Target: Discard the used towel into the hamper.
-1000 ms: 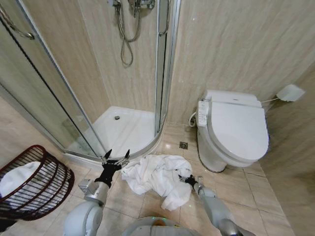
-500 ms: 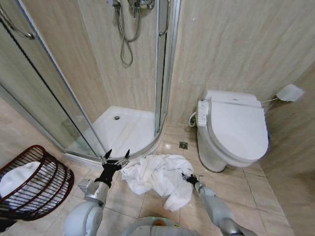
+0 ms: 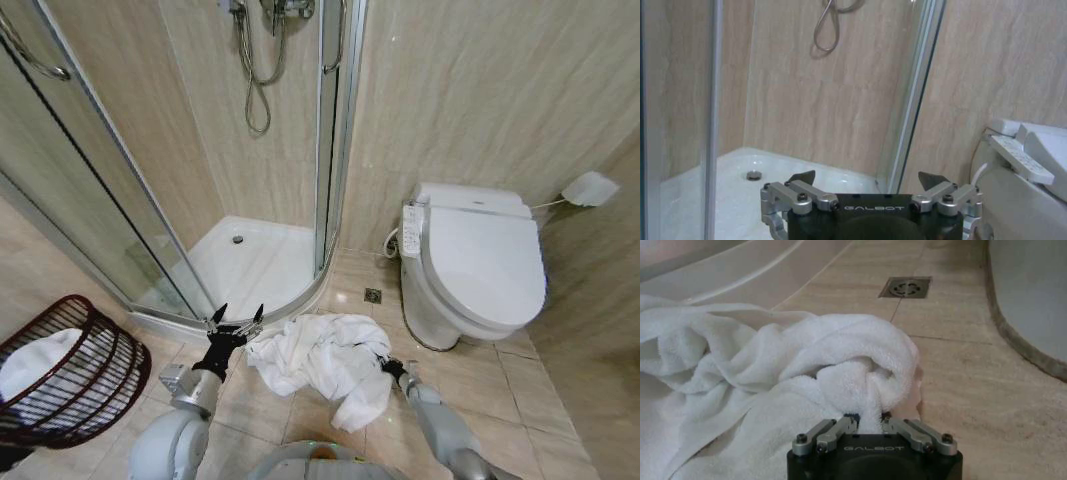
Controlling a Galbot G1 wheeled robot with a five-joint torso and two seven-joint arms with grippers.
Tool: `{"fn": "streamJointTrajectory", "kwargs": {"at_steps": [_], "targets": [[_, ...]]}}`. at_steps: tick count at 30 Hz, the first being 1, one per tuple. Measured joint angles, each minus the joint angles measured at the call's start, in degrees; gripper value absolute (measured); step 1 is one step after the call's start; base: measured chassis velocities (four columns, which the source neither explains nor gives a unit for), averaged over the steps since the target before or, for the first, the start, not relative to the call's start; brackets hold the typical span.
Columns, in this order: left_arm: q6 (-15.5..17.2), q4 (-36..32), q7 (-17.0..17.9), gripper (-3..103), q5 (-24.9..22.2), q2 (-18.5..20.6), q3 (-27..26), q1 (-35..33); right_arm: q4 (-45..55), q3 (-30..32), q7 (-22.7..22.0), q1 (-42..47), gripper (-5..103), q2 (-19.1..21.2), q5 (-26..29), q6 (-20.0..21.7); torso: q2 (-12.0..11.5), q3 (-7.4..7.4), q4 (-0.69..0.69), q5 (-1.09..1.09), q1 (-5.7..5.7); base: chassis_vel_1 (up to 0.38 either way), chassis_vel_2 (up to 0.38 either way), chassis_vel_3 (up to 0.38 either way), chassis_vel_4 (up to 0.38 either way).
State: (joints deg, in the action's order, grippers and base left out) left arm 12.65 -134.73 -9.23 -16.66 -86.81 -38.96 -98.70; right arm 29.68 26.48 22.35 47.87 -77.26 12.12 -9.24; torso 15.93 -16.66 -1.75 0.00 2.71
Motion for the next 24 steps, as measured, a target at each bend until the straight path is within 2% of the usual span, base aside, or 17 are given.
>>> {"fn": "streamJointTrajectory", "kwargs": {"at_steps": [14,21,24], "targets": [[0.00,0.00,0.00,100,0.00,0.00,0.00,0.00,1.15,0.44,-1.18,1.11,13,0.79,-0.21,-1.74,0.00,0.00,0.00,-0.01,0.00,0.000,0.000,0.000,0.000],[0.00,0.00,0.00,100,0.00,0.00,0.00,0.00,10.68,1.61,-6.14,6.06,13,1.74,-3.43,-9.51,0.00,0.00,0.01,0.00,0.00,0.000,0.000,0.000,0.000],[0.00,0.00,0.00,100,0.00,0.00,0.00,0.00,17.23,1.90,-7.21,8.77,13,2.55,-2.11,-9.50,0.00,0.00,0.01,0.00,0.00,0.000,0.000,0.000,0.000]]}}
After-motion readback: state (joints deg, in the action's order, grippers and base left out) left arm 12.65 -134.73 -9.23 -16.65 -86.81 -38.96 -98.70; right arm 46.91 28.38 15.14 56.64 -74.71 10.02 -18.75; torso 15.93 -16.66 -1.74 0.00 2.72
